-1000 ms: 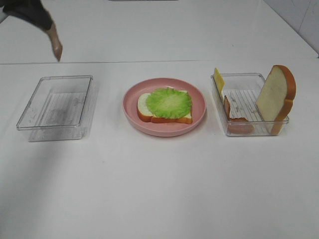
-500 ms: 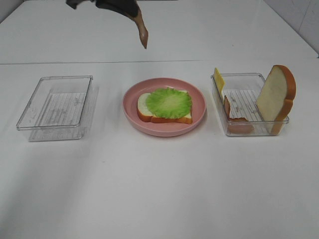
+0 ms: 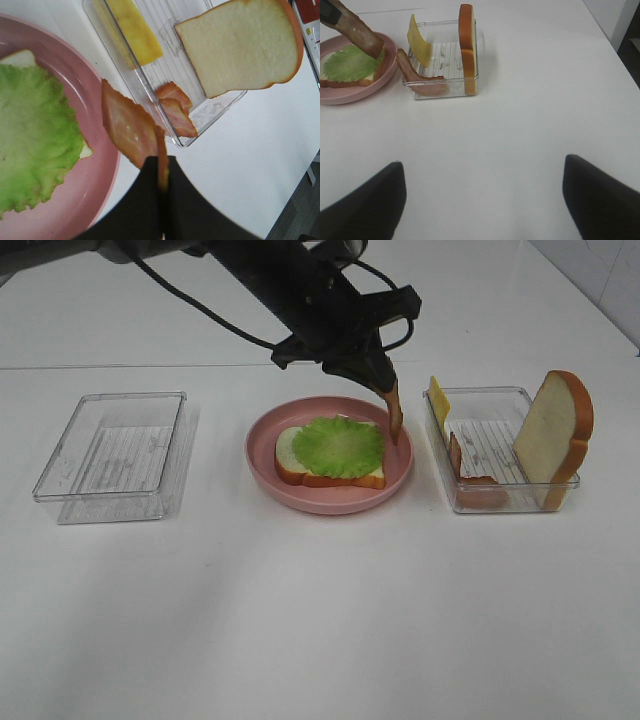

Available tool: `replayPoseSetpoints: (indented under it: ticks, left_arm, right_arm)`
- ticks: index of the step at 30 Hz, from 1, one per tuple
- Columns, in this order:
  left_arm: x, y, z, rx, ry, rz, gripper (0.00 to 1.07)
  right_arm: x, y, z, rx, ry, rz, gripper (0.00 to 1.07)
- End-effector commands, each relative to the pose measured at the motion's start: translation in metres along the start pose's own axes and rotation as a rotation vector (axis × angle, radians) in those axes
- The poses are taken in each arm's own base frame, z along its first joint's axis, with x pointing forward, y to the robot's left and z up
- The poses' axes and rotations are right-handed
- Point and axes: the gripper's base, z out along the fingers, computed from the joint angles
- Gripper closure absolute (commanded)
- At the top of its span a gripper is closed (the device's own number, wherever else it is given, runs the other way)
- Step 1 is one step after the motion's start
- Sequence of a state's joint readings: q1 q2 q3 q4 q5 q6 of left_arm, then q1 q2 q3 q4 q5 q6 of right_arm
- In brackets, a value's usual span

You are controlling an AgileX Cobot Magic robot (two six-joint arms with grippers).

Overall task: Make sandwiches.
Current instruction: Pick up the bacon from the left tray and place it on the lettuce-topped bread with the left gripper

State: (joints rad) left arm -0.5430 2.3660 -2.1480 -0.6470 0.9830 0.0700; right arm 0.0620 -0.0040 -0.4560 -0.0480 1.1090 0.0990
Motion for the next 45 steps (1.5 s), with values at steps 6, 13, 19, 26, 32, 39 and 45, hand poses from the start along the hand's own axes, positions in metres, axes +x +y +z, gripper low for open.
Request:
replayPoseSetpoints:
  ticks: [6, 13, 19, 26, 32, 39, 45]
  left_arm:
    - [0.003, 0.010, 0.020, -0.002, 0.009, -0.010, 1.07]
    - [0.005, 0.017, 0.025, -0.043, 0.022, 0.072, 1.07]
    - [0.005, 0.031, 0.024, -0.193, 0.040, 0.183, 1.07]
    - [0.005, 0.038, 0.022, -0.277, 0.050, 0.244, 1.07]
    - [0.004, 0.044, 0.020, -0.344, 0.059, 0.252, 1.07]
    - [0.004, 0.046, 0.019, -0.372, 0.056, 0.246, 1.07]
    - [0.004, 0.047, 0.019, -0.375, 0.056, 0.241, 0.95]
  right_arm:
    - [0.002, -0.001, -0.003, 0.000, -0.039, 0.003, 0.28]
    - [0.002, -0.001, -0.003, 0.000, -0.039, 0.003, 0.28]
    - [0.002, -0.001, -0.003, 0.000, -0.039, 0.003, 0.28]
    - [0.002, -0.001, -0.003, 0.000, -0.039, 0.003, 0.28]
    - [0.002, -0.001, -0.003, 0.000, -0.039, 0.003, 0.28]
    - [0.002, -0.001, -0.003, 0.000, -0.039, 0.003, 0.28]
    - [0.002, -0.001, -0.003, 0.000, -0.039, 0.003, 0.28]
